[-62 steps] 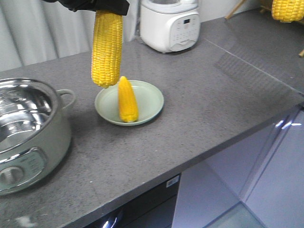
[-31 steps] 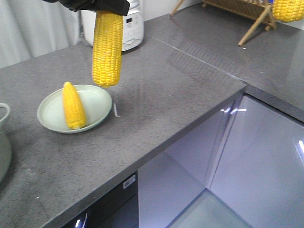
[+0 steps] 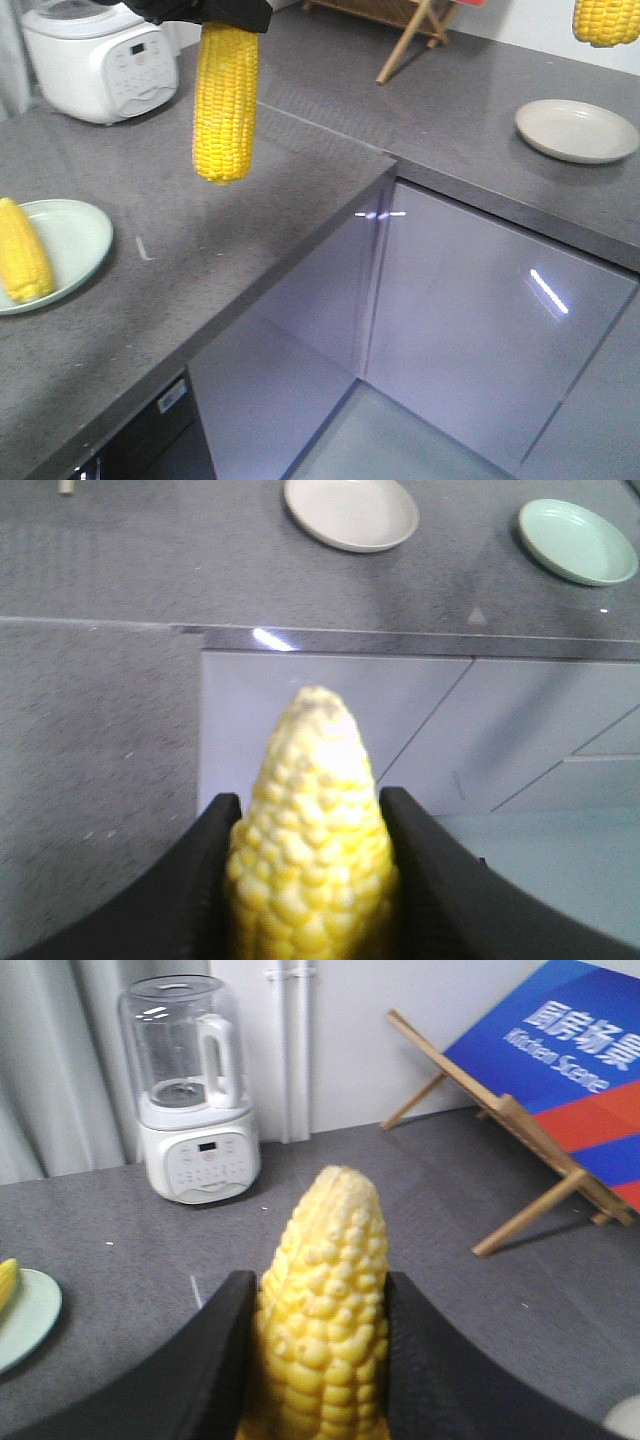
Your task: Distribute corn equally
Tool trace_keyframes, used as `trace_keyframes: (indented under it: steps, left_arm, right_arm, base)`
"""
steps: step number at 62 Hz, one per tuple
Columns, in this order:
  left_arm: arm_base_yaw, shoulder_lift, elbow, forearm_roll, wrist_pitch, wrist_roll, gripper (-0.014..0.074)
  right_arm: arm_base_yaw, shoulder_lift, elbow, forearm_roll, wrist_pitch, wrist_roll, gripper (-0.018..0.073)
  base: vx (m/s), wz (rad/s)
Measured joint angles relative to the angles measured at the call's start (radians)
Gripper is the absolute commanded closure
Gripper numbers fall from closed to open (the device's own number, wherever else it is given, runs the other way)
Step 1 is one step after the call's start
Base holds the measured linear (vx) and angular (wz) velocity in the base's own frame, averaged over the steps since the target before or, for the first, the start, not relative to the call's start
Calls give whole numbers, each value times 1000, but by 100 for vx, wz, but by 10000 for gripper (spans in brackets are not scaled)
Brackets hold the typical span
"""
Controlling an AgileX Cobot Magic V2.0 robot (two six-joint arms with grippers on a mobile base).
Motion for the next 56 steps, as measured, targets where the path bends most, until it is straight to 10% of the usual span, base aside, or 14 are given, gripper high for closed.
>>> trace_keyframes:
  steps: [56]
  left_arm:
    - [0,0,0,0,0,0,603]
  right_arm:
    - [0,0,0,0,0,0,566]
  base:
    - [-2,-41]
